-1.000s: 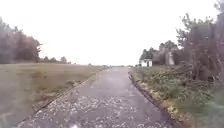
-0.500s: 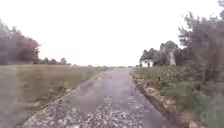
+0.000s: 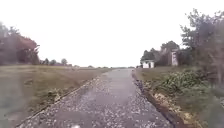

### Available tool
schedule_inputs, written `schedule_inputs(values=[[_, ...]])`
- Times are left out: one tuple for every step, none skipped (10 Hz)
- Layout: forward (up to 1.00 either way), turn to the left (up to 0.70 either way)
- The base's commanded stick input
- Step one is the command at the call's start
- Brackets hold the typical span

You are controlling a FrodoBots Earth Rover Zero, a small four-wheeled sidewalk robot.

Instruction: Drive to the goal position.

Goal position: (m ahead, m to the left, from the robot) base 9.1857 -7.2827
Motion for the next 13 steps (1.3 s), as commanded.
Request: schedule_inputs(values=[[1.0,-0.02],[1.0,-0.13],[1.0,-0.29],[1.0,-0.19],[1.0,-0.08],[1.0,0.0],[1.0,0.0],[1.0,-0.4],[1.0,-0.37],[1.0,-0.34],[1.0,-0.21],[1.0,-0.07],[1.0,0.0]])
